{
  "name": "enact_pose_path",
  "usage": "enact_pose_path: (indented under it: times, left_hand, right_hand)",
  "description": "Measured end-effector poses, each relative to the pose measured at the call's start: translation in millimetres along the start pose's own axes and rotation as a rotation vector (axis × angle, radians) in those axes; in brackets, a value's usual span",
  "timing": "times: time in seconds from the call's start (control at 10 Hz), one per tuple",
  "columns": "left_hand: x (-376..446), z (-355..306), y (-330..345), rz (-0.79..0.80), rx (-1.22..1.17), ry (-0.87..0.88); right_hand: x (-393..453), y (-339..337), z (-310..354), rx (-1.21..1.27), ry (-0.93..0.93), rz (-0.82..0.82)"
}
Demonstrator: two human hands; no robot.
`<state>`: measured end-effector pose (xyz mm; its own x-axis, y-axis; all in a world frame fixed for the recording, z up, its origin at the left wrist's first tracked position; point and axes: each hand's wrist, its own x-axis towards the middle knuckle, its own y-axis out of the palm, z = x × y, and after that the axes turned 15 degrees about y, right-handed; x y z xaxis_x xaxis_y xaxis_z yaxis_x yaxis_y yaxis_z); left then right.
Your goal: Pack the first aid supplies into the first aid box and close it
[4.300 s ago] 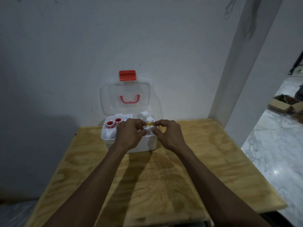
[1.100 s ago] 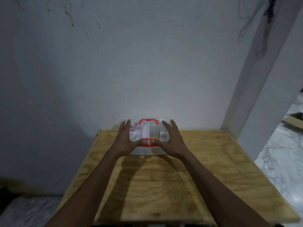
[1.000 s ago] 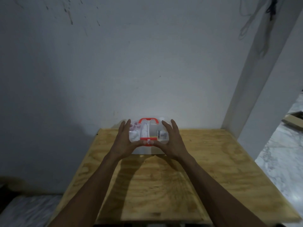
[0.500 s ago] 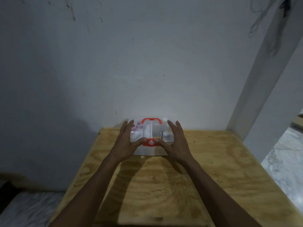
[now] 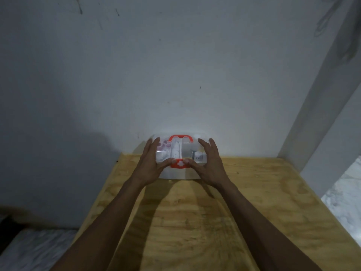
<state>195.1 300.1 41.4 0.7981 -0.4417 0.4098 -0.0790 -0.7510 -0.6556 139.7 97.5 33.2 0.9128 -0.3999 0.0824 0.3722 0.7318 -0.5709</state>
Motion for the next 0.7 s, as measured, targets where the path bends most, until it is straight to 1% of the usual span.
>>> enact_pose_path:
  times: [0.3,0.5,0.6,0.7]
  left_hand:
    - [7.8,9.5,1.7,0.004,0.018,0.001]
    - [6.8,1.0,-0.2,0.022,0.048,-0.020]
    - [4.8,-4.5,-0.4,0.029,0.121,-0.045]
    - [-5.5,-10.5,-1.8,0.016,0.180,-0.038]
  right_hand:
    - [11.8,6.7,-4.9,0.003,-0.011,-0.002]
    - [5.0,0.7,2.9,-0.013,0.003,0.023]
    - [0.0,-4.1,9.1,-0.047,0.037,0.037]
    - [-15.3,-12.6,12.0,-0.057,0.021,-0.010]
